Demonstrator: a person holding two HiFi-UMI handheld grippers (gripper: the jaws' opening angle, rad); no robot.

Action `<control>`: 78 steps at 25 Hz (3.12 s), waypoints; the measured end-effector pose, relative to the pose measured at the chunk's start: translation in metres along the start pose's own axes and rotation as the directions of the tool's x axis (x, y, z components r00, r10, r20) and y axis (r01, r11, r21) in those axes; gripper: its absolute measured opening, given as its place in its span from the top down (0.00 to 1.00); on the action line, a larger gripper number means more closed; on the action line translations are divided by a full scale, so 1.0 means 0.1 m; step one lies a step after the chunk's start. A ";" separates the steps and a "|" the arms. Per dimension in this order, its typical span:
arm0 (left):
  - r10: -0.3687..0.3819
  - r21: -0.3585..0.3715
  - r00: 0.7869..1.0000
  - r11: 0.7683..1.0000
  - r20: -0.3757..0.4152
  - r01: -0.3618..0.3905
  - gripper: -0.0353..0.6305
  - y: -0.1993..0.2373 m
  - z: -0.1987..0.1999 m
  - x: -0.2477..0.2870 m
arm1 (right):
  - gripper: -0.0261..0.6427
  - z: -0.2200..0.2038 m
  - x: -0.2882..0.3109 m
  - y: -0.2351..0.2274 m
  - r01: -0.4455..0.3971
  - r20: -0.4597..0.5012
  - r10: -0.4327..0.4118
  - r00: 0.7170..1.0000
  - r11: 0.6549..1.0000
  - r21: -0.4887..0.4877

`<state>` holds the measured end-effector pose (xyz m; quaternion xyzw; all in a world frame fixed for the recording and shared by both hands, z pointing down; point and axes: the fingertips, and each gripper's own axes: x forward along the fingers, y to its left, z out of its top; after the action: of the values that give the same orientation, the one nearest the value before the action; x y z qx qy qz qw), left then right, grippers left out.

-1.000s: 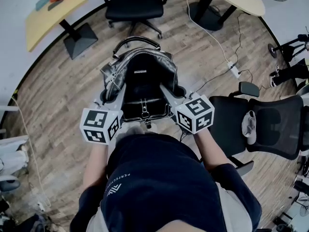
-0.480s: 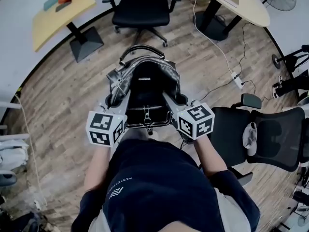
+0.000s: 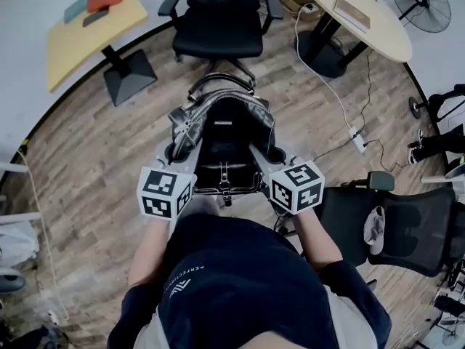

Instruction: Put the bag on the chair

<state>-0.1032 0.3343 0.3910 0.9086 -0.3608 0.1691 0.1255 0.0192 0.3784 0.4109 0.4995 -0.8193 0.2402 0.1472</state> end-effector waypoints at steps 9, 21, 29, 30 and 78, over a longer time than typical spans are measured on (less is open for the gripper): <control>-0.002 -0.022 1.000 1.000 -0.026 0.002 0.82 0.92 0.27 0.55 | 0.91 0.54 0.94 -0.25 -0.008 -0.037 0.009 0.999 1.000 0.024; -0.008 -0.041 0.999 0.999 -0.036 0.006 0.82 1.85 0.51 1.02 | 0.91 1.05 1.86 -0.42 -0.006 -0.068 0.008 0.998 0.999 0.036; -0.015 -0.040 1.000 0.999 -0.013 0.014 0.82 2.07 0.74 1.46 | 0.91 1.34 2.13 -0.78 0.012 -0.068 -0.011 0.998 1.000 0.015; -0.013 -0.038 1.000 0.999 -0.012 0.013 0.82 2.09 0.77 1.54 | 0.91 1.38 2.17 -0.85 0.012 -0.066 -0.011 0.998 1.000 0.014; 0.249 -0.199 0.952 0.939 -0.176 -0.282 0.80 4.43 1.11 5.32 | 0.87 2.57 5.76 -3.98 -0.235 -0.243 0.226 0.943 0.972 -0.008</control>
<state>-0.0249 -0.3442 0.5489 0.8167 -0.4866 0.2100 0.2285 0.1091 -0.3450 0.5698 0.3648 -0.8523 0.2995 0.2253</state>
